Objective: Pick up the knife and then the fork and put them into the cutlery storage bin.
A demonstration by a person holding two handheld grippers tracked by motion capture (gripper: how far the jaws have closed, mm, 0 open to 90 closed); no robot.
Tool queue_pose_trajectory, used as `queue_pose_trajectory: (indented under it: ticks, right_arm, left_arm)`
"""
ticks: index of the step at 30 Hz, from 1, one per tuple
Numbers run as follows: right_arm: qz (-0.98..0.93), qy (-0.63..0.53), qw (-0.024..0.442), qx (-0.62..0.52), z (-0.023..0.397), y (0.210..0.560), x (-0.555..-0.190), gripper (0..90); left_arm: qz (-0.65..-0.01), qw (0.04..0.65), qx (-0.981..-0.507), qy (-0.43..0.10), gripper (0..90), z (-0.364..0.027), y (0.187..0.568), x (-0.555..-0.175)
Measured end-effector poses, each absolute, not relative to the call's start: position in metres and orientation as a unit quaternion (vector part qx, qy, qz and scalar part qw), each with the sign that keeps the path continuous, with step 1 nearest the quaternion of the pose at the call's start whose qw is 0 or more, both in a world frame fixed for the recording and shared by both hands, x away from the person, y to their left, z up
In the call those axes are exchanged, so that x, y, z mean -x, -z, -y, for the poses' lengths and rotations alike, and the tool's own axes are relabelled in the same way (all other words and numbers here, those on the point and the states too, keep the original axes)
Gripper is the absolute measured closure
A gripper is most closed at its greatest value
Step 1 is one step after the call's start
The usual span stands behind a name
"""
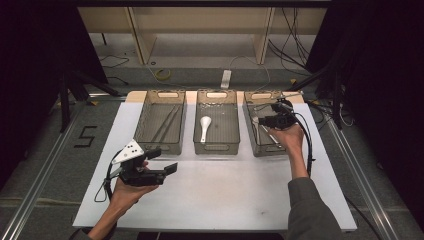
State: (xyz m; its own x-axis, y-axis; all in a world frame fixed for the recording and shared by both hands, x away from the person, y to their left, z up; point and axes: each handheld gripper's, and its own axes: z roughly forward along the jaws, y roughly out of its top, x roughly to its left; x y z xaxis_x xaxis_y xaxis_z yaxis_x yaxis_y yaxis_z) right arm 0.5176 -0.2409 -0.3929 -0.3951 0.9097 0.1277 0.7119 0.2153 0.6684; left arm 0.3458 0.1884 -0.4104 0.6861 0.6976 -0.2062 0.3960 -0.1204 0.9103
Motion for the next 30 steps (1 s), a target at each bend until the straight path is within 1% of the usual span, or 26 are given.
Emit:
queue_pose_trajectory:
  ticks: [1, 4, 6, 9, 19, 30]
  right_arm:
    - [-0.767, -0.337, 0.147, -0.526, 0.24, 0.392, -0.516, 60.7]
    - [-0.769, -0.352, 0.146, -0.513, 0.237, 0.389, -0.508, 55.3]
    - [-0.77, -0.363, 0.144, -0.505, 0.234, 0.389, -0.502, 49.9]
    - [-0.772, -0.373, 0.148, -0.494, 0.231, 0.39, -0.491, 44.8]
    - [-0.767, -0.422, 0.153, -0.459, 0.224, 0.394, -0.451, 37.9]
    - [-0.769, -0.458, 0.147, -0.421, 0.213, 0.4, -0.419, 30.8]
  left_arm:
    - [-0.372, 0.549, -0.736, -0.137, 16.1, -0.188, 0.41, -0.346]
    - [-0.372, 0.548, -0.736, -0.137, 16.1, -0.188, 0.411, -0.346]
    - [-0.372, 0.547, -0.737, -0.137, 16.1, -0.189, 0.411, -0.346]
    - [-0.373, 0.548, -0.736, -0.137, 16.1, -0.189, 0.411, -0.347]
    - [-0.378, 0.548, -0.734, -0.133, 16.1, -0.189, 0.412, -0.348]
    - [-0.378, 0.548, -0.735, -0.13, 16.0, -0.189, 0.412, -0.349]
